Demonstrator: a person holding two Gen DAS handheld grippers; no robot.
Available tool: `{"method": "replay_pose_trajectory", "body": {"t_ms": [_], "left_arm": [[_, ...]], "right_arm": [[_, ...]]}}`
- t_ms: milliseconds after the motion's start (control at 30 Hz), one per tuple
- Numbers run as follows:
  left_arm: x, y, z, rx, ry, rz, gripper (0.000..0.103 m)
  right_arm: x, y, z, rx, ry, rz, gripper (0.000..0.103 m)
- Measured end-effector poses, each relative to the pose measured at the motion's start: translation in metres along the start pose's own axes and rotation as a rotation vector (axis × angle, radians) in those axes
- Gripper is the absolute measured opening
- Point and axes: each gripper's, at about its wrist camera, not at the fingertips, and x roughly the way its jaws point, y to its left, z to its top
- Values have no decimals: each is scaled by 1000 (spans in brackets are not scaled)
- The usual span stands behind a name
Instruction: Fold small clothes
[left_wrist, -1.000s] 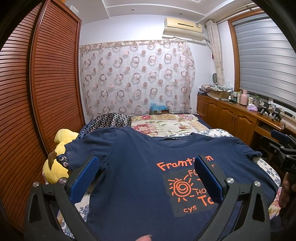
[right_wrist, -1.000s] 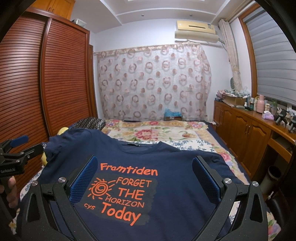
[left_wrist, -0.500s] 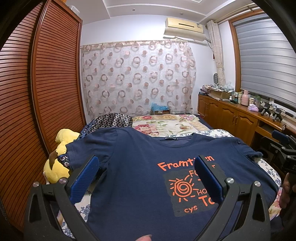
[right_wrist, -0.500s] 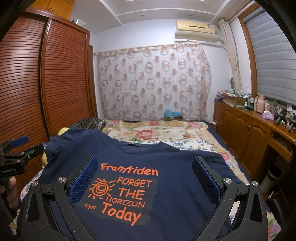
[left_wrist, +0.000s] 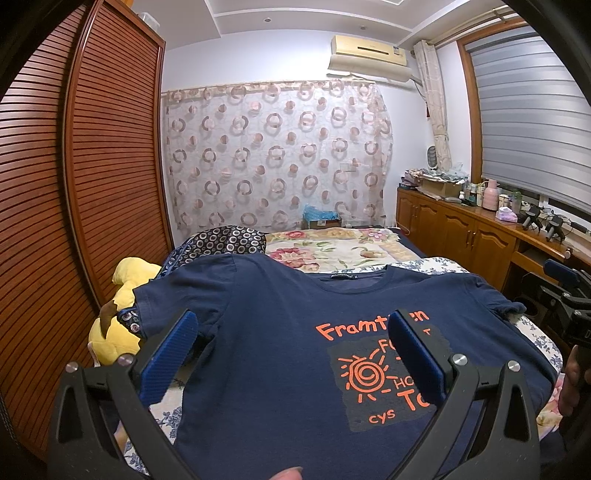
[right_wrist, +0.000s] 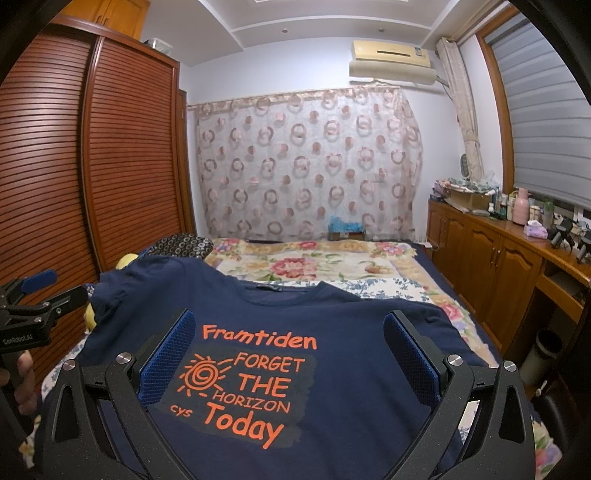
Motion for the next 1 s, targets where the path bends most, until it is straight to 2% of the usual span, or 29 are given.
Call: {"method": "replay_pose_trajectory", "body": {"t_ms": [633,1000], "left_arm": [[-2,-1,0,-2,3,4,103],[14,19,-8,-18,43,20,103]], "right_arm": [[0,0,0,2,1,1,103],[13,11,-10,-7,41,26,103]]}}
